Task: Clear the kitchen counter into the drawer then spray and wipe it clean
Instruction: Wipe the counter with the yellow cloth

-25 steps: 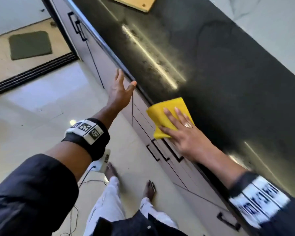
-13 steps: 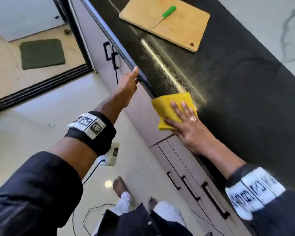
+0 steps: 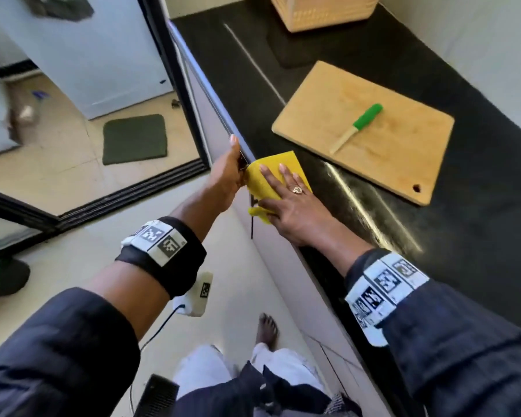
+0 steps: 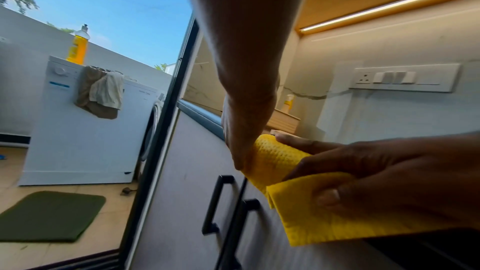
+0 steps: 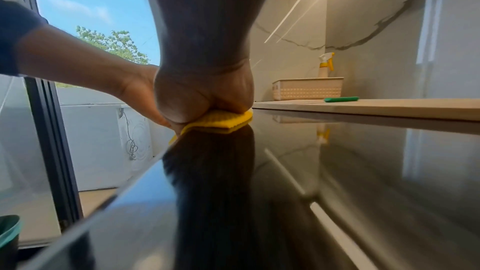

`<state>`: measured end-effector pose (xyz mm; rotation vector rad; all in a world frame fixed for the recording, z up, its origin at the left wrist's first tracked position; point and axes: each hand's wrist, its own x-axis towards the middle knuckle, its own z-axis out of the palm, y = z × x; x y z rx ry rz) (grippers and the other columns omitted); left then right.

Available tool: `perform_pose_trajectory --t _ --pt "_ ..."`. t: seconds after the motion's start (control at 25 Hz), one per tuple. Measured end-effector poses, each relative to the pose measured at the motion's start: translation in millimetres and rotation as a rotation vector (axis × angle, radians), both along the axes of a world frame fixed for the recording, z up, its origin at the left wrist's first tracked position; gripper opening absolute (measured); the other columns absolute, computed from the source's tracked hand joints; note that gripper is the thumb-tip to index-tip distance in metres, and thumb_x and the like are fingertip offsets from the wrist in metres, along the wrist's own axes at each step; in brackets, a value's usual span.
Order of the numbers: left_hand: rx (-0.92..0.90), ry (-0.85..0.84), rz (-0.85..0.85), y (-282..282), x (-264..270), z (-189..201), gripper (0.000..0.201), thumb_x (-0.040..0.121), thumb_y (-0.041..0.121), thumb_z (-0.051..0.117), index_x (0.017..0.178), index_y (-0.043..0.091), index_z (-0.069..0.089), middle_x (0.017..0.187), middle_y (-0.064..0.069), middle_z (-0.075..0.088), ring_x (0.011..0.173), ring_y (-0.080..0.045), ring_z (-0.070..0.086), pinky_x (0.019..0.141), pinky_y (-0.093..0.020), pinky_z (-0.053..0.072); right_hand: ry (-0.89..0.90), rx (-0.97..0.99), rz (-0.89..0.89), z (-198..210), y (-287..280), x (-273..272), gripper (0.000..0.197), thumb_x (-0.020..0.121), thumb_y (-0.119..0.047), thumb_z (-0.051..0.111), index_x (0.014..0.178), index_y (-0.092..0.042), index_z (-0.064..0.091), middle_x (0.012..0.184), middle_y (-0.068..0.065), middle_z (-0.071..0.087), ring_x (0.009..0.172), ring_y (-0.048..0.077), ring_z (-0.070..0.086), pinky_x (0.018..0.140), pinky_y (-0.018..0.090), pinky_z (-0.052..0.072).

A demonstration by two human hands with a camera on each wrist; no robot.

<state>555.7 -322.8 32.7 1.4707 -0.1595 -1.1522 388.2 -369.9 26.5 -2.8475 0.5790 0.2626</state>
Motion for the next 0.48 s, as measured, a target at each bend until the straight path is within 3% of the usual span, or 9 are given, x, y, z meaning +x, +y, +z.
perform_pose_trajectory --t 0.16,0.48 --pt "0.046 0.012 -0.03 -28 62 3 0.083 0.094 0.068 0.032 0.15 0.007 0.033 0.148 -0.007 0.046 0.132 -0.023 0.047 0.102 -0.033 0.043 0.047 -0.019 0.036 2 -40 82 0.035 0.101 -0.033 0.046 0.135 -0.034 0.052 0.163 0.0 -0.022 0.149 0.032 -0.021 0.122 0.048 -0.007" --pt "0.061 -0.028 -0.058 -100 218 5 0.08 0.093 0.069 0.031 0.148 0.011 0.037 0.148 -0.006 0.046 0.132 -0.025 0.045 0.104 -0.038 0.037 0.072 0.025 -0.006 10 -115 239 0.035 0.102 -0.038 0.042 0.136 -0.038 0.05 0.163 -0.001 -0.022 0.149 0.032 -0.02 0.122 0.049 -0.005"
